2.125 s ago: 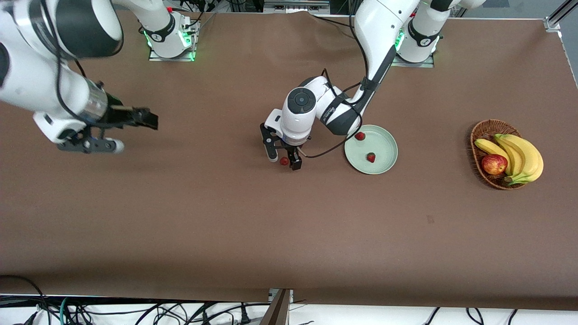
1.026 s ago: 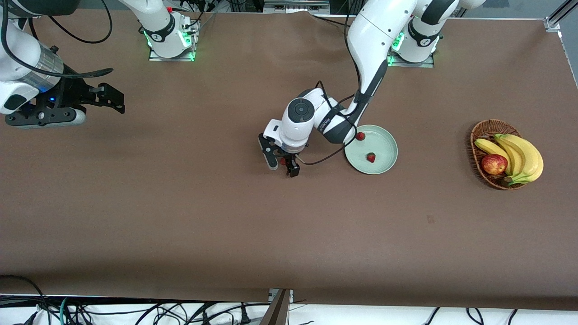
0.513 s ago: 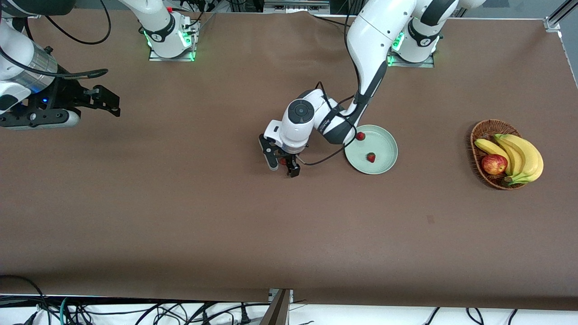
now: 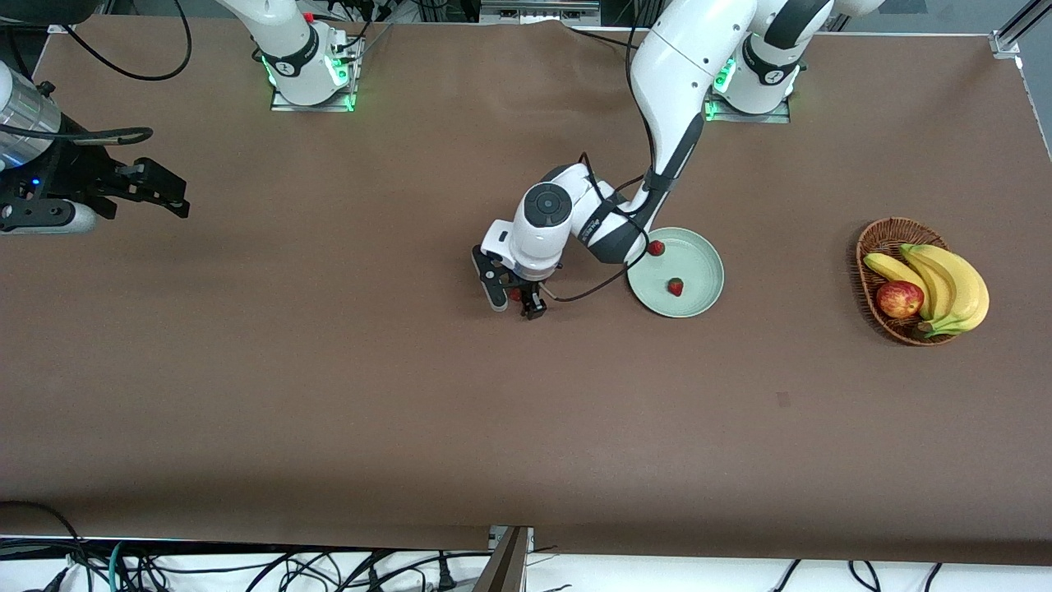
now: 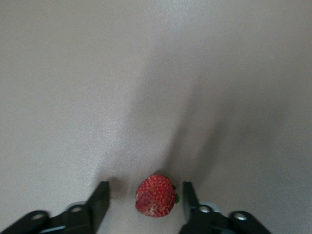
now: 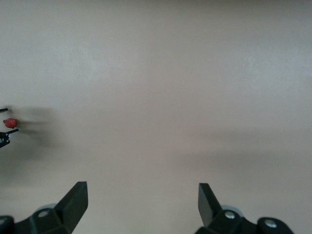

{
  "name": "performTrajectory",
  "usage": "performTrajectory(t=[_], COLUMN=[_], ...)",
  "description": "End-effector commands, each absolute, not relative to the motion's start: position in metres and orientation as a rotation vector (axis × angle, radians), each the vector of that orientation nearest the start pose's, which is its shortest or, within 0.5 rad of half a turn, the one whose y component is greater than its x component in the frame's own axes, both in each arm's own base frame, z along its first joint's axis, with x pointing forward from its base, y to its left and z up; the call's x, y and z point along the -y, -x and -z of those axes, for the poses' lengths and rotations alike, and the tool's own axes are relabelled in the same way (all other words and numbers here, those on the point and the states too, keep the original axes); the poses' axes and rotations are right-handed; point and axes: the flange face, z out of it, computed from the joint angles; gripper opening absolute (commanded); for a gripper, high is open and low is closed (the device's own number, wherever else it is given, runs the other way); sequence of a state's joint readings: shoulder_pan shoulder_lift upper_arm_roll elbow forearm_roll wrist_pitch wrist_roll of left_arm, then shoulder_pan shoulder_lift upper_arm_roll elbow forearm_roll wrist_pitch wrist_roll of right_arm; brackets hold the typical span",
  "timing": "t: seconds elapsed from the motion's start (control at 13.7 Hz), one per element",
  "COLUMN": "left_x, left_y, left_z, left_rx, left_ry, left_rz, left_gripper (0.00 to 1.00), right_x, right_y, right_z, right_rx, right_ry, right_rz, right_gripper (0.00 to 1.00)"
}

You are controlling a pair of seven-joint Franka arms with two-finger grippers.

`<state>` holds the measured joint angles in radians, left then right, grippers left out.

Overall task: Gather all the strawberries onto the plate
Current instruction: 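Carry the strawberry onto the plate with the left gripper and release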

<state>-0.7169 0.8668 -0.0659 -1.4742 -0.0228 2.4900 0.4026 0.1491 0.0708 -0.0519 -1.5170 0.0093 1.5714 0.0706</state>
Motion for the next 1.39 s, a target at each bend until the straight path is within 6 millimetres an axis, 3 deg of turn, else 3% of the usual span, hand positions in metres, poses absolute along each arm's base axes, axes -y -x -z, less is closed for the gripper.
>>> performTrajectory(t=[0.0, 0.29, 0.59, 0.81, 0.95, 1.1, 1.32], left_x=[0.512, 0.505, 0.462, 0.374, 0.308, 0.274, 0.242], left_y=[-0.527, -0.535, -0.562, -0.587, -0.584, -0.562, -0.541], left_z=[-0.176, -0.189, -0.247, -0.285, -0.281, -0.265, -0.240], left_rx=[-1.721, -1.725, -1.790, -1.943, -2.000, -1.999, -1.954], left_ry=[2.735, 2.727, 2.672, 2.561, 2.530, 2.521, 2.539], left_rz=[0.223, 0.229, 0.073, -0.116, -0.190, -0.224, -0.190], left_gripper=[0.00, 0.00, 0.00, 0.00, 0.00, 0.00, 0.00], right_x=[-0.058, -0.054, -0.055, -0.055, -0.054, -0.054, -0.055], right_y=[-0.577, -0.579, -0.579, -0.580, -0.580, -0.580, -0.580], right_z=[-0.616, -0.617, -0.617, -0.616, -0.616, -0.616, -0.616], right_rx=[0.029, 0.017, 0.019, 0.019, 0.017, 0.019, 0.019], right_ry=[3.124, 3.122, 3.122, 3.122, 3.122, 3.123, 3.122], right_rz=[-0.007, 0.017, 0.017, 0.014, 0.015, 0.015, 0.015], right_gripper=[1.00, 1.00, 1.00, 1.00, 1.00, 1.00, 1.00])
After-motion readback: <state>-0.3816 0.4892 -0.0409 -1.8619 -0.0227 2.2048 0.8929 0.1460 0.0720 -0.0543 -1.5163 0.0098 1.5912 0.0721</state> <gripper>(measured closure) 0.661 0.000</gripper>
